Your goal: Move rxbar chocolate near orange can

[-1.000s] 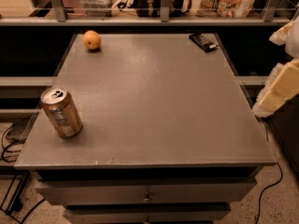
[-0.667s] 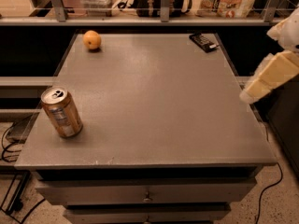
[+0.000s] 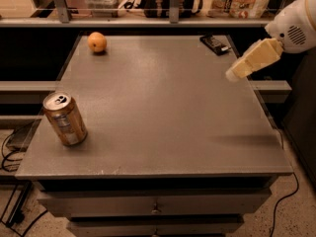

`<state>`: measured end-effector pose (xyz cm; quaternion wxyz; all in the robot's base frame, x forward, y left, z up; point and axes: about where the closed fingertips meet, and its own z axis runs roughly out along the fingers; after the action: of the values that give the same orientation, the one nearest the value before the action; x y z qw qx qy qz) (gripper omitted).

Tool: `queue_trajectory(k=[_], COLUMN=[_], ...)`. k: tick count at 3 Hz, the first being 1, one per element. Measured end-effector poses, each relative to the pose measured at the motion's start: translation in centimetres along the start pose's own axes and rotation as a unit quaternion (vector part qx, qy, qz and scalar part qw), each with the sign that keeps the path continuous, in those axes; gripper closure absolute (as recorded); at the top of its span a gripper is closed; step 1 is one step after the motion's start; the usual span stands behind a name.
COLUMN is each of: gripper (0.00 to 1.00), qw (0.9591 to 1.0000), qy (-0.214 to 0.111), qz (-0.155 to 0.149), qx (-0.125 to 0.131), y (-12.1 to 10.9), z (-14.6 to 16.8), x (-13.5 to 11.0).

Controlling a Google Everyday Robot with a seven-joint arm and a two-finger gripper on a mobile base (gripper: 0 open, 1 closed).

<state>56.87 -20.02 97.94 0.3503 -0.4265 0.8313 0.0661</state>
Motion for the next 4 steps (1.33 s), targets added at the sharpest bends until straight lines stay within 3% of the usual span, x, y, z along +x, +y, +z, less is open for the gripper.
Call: queue_trajectory(k=[2,4], gripper=[0.00,0.00], qw=[0.9998,0.9986], qy=[-0.013,-0.041], qz=[0.012,0.030], qx=[-0.002,-0.010], y=[-0.5,-3.2], z=[1.8,8.6], x=[-0.7,-3.5])
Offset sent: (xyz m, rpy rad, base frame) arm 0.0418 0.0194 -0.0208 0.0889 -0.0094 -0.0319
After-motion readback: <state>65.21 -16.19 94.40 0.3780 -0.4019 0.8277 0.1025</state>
